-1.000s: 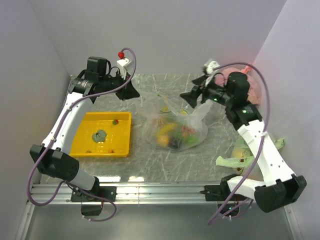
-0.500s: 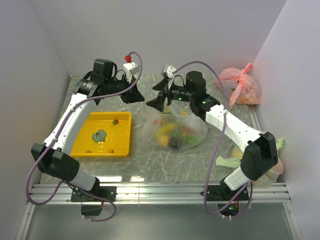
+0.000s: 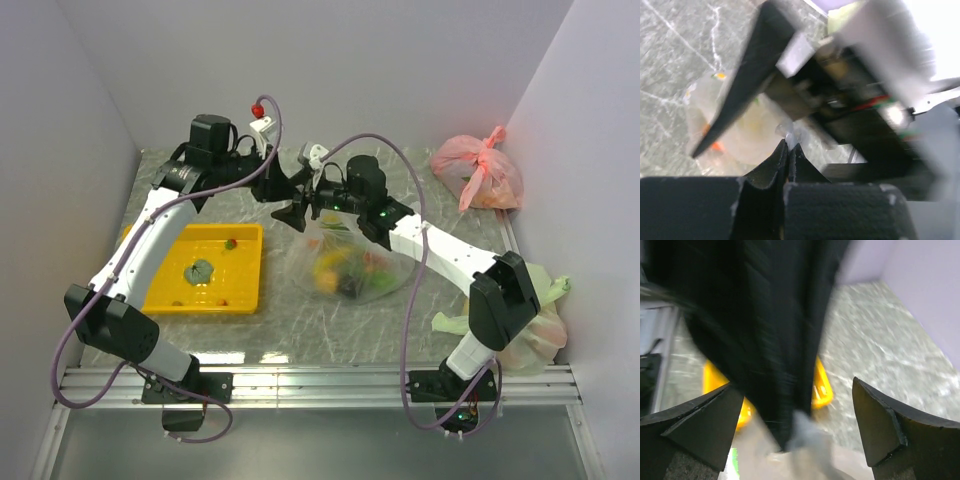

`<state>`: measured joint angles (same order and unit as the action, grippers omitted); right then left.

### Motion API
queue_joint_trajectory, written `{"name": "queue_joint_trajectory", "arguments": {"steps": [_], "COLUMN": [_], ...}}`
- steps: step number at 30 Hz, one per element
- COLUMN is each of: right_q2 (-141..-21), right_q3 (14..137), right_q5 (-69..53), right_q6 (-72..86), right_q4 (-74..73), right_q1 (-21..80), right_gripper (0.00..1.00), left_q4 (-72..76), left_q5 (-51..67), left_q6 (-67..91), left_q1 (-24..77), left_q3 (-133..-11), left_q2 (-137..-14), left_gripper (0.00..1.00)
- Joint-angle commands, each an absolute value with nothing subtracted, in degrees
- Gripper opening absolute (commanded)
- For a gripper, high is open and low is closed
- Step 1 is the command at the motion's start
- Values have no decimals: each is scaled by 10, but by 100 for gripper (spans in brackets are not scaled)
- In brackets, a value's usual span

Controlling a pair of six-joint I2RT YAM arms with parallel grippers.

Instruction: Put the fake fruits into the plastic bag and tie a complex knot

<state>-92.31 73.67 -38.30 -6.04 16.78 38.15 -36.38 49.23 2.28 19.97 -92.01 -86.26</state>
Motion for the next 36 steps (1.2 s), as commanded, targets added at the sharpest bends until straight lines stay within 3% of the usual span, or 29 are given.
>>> {"name": "queue_joint_trajectory", "arguments": {"steps": [1, 10, 16, 25, 26, 28, 29, 32, 33, 36], "right_q2": [-932, -950, -981, -1013, -1010, -1000, -995, -987, -986, -991], "right_q3": [722, 663, 639, 643, 633, 621, 619, 618, 620, 628], "right_q5": [-320, -286, -293, -365, -374, -390, -402, -423, -437, -458], "right_q6": [-76, -45, 16, 40, 40, 47, 48, 53, 53, 62], "right_q4": [200, 191, 196, 156, 156, 164, 166, 167, 164, 157], "right_q1": [383, 381, 374, 357, 357, 358, 357, 356, 354, 348], "right_gripper": [93, 82, 66, 16, 2, 0, 0, 0, 0, 0], "left_q4": [-313, -249, -228, -219, -214, -210, -207, -168, -146, -153], "left_q5": [528, 527, 517, 493, 492, 497, 496, 504, 506, 520], "left_q6": [64, 162, 188, 198, 197, 187, 180, 161, 147, 51], "left_q1": [200, 161, 137, 121, 120, 110, 98, 68, 58, 58], "left_q3": [-918, -923, -918, -859, -854, -837, -825, -734, -703, -587], "left_q2": [-849, -833, -829, -798, -796, -788, -783, -735, -705, -671], "left_gripper": [0, 0, 0, 0, 1, 25, 45, 65, 77, 89]}}
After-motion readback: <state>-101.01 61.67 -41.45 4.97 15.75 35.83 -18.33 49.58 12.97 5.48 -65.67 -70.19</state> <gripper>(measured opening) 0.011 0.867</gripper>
